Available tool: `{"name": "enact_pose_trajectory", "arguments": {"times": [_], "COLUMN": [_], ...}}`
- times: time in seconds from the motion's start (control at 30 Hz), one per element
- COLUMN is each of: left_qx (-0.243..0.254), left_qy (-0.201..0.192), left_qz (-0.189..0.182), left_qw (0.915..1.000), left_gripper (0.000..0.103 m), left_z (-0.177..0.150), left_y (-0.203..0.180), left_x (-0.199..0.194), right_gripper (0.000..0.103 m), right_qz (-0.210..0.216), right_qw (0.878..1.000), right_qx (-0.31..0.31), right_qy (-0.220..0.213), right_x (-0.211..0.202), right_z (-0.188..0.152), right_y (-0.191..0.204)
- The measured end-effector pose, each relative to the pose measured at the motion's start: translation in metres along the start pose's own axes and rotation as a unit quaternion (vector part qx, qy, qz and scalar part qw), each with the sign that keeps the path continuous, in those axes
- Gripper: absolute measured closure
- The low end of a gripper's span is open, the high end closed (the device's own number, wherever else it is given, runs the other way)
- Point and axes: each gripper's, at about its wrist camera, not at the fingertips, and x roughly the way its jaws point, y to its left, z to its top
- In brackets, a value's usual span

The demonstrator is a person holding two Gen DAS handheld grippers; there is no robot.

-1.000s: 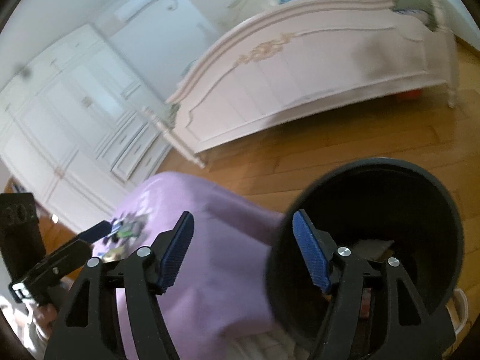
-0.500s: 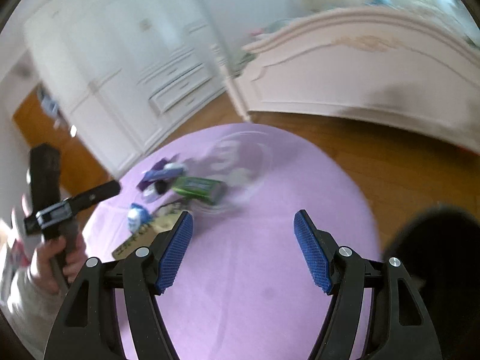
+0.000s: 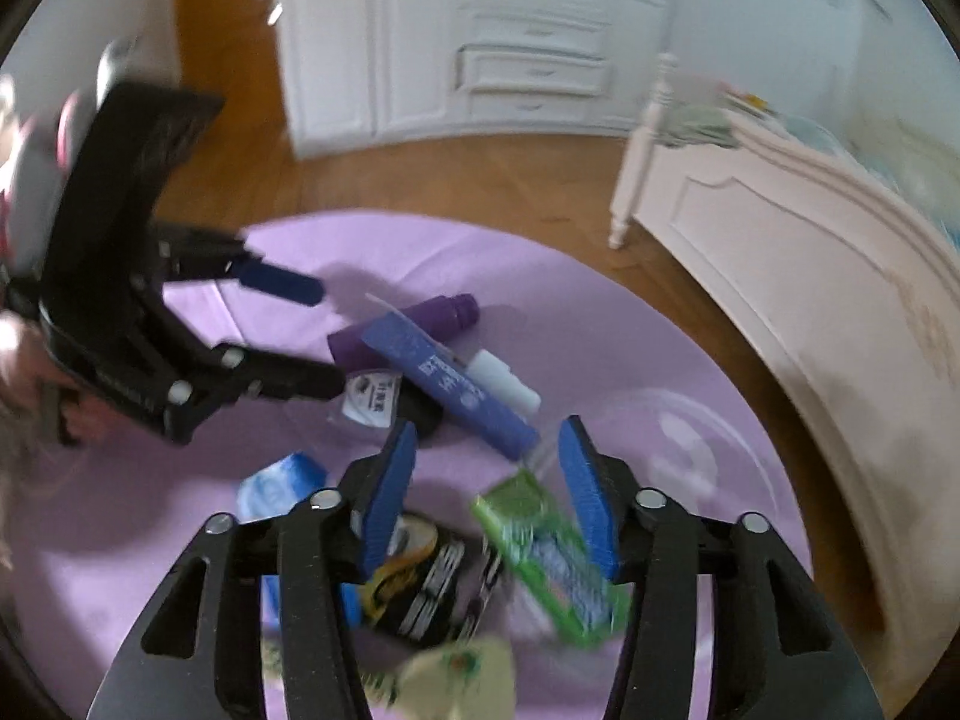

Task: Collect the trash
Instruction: 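Grasp the purple bottle with left tool while right tool grasps blue strip, then carry the purple bottle and blue strip over the black bin with both tools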

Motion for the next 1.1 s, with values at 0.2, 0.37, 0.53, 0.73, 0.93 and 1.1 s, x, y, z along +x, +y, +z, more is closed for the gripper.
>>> {"name": "enact_pose_trajectory", "arguments": {"times": [0.2,0.37,0.53,0.73,0.93,1.1], "left_qx": [0.014,0.032,0.055,0.025,0.027,0.008], "left_qy": [0.002,0.002,0.0,-0.01,-0.025,-0.055], "left_qz": [0.002,0.016,0.054,0.052,0.056,0.03], "left_qw": [0.9999,0.9994,0.997,0.9983,0.9978,0.998], "left_gripper": [0.036,0.038,0.06,0.078,0.078,0.078], "left_z": [0.001,0.006,0.012,0.011,-0.001,0.0], "left_y": [0.005,0.001,-0.004,0.009,0.002,-0.007], "left_x": [0.006,0.013,0.02,0.015,-0.002,-0.028], "right_gripper": [0.064,0.094,0.096,0.096,0.096,0.096], "right_qz": [0.005,0.01,0.047,0.089,0.113,0.116], "right_qw": [0.998,0.998,0.995,0.985,0.973,0.962], "right_qx": [-0.051,-0.021,0.074,0.145,0.196,0.231], "right_qy": [0.036,0.056,0.035,0.002,-0.042,-0.085], "right_x": [0.033,0.046,0.038,0.014,-0.022,-0.057], "right_z": [0.013,0.011,-0.002,-0.016,-0.027,-0.047], "right_y": [0.003,-0.008,-0.033,-0.047,-0.049,-0.05]}}
